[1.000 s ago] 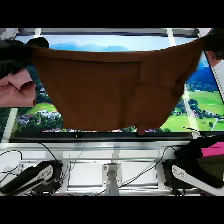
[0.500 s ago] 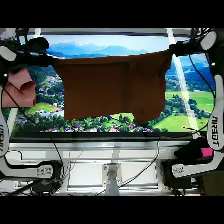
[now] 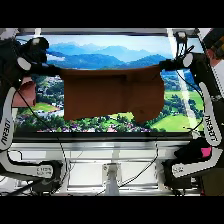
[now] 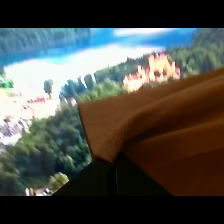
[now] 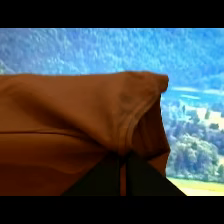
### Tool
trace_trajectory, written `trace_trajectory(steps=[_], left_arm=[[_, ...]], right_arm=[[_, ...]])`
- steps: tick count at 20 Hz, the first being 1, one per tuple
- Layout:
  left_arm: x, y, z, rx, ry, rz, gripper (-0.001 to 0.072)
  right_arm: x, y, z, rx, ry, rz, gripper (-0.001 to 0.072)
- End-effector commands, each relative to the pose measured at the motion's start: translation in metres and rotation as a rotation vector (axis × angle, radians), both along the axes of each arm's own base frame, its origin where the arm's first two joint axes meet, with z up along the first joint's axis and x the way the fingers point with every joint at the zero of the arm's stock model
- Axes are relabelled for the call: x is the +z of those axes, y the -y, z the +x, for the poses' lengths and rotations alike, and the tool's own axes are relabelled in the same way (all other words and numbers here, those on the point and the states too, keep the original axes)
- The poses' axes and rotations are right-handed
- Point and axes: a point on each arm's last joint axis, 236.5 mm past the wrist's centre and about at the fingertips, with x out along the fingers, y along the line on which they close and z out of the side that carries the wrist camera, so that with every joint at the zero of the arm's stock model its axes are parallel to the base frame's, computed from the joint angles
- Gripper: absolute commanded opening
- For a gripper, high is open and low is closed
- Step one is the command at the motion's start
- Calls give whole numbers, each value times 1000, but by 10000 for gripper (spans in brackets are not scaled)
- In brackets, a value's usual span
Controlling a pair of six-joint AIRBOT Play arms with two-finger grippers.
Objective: Fold the clothes and pants, and hang the long-sleeved shirts on hangers.
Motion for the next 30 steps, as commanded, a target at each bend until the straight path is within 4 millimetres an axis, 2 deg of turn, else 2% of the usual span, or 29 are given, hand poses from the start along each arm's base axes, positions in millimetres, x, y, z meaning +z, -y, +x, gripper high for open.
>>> trace_trajectory(steps=[1,5,8,10,11,12,13,14,18,20,22,23,25,28,30], left_arm=[[-49,12,-30,-15,-112,-2,17],[-77,26,-51,-36,-171,-2,18],[-81,26,-55,-38,-186,-4,20],[-81,26,-55,-38,-187,-4,23],[-81,26,-55,-39,-187,-4,68],[-81,27,-56,-40,-190,-6,271],[-82,29,-60,-43,-206,-15,564],[-83,30,-62,-44,-216,-18,668],[-84,31,-70,-11,-260,-48,666],[-79,30,-71,-6,-259,-54,665],[-60,26,-69,11,-227,-59,662],[-46,20,-68,29,-196,-60,627],[-4,0,-65,62,-101,-43,499],[70,-47,-75,130,62,46,481],[116,-71,-89,183,164,80,482]], right_arm=[[-30,3,-14,0,-56,-17,14],[-56,4,-31,1,-123,-20,14],[-70,4,-40,3,-157,-24,16],[-71,4,-41,3,-160,-23,22],[-70,4,-41,3,-157,-24,110],[-70,4,-41,3,-156,-24,361],[-70,4,-41,3,-156,-24,521],[-70,4,-41,3,-159,-24,527],[-70,6,-46,5,-179,-33,526],[-64,10,-49,10,-181,-58,522],[-50,22,-51,9,-165,-104,436],[-39,32,-52,-7,-146,-113,434],[-14,60,-61,-69,-120,-109,435],[9,112,-99,-146,-171,-104,435],[12,123,-127,-120,-229,-54,434]])
